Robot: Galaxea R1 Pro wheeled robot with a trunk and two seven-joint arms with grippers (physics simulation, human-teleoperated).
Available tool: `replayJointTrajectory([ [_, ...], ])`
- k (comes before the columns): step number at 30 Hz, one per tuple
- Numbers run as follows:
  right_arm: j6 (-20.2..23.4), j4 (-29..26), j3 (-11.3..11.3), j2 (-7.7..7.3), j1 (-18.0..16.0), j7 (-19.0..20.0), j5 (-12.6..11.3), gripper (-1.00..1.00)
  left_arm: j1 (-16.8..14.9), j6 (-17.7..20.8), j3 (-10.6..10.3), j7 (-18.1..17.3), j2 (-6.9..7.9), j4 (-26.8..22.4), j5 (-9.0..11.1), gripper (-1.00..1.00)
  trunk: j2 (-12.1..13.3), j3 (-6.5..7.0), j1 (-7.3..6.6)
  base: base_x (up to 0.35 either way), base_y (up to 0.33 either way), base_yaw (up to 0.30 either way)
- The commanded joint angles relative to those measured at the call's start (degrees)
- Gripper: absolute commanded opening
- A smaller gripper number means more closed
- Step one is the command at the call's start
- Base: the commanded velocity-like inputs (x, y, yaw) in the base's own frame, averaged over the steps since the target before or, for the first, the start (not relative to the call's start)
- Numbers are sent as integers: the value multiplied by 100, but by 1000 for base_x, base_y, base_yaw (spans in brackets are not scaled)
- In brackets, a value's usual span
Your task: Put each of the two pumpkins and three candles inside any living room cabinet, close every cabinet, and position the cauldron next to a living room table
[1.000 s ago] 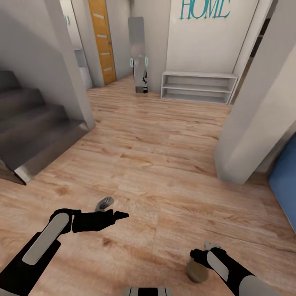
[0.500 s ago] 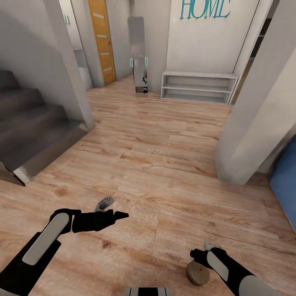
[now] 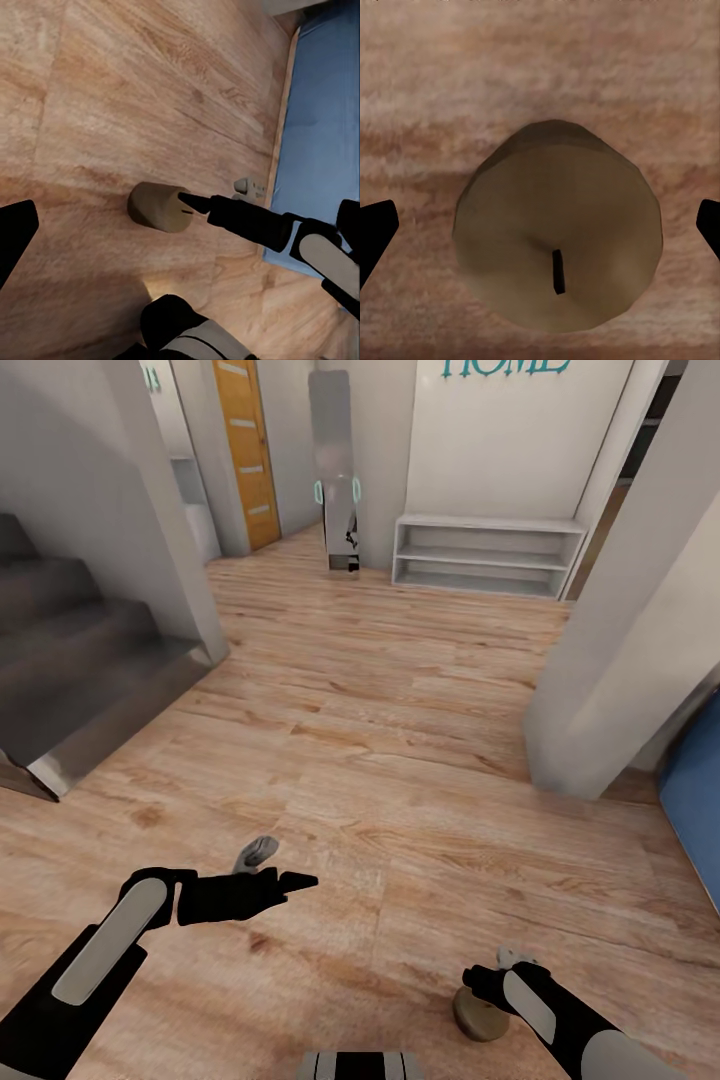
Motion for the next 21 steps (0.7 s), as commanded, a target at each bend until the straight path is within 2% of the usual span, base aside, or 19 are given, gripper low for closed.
replayJointTrajectory([
  [1, 13, -16, 46, -8, -3, -49, -55, 100, -4, 3, -9, 30, 7, -4, 59, 100, -2, -5, -1, 0, 0, 0],
  [4, 13, -12, 46, -8, -2, -49, -55, 100, -4, 3, -15, -54, 18, -2, 59, 100, -2, -5, -1, 0, 0, 0],
  [8, 13, -15, 46, -8, -2, -49, -55, 100, -4, 3, -16, -76, 20, -2, 60, 100, -7, -93, 9, 0, 0, 0],
  [17, 13, -14, 46, -8, -3, -49, -55, 100, -4, 3, -17, -108, 20, -2, 63, 100, -7, -93, 9, 0, 0, 0],
  [19, 13, -14, 46, -8, -2, -49, -55, 100, -4, 3, -18, -197, 20, -2, 66, 100, -7, -93, 9, 0, 0, 0],
  [21, 13, -14, 46, -8, -1, -49, -55, 100, -4, 3, -23, -458, 29, 2, 65, 100, -7, -93, 9, 0, 0, 0],
])
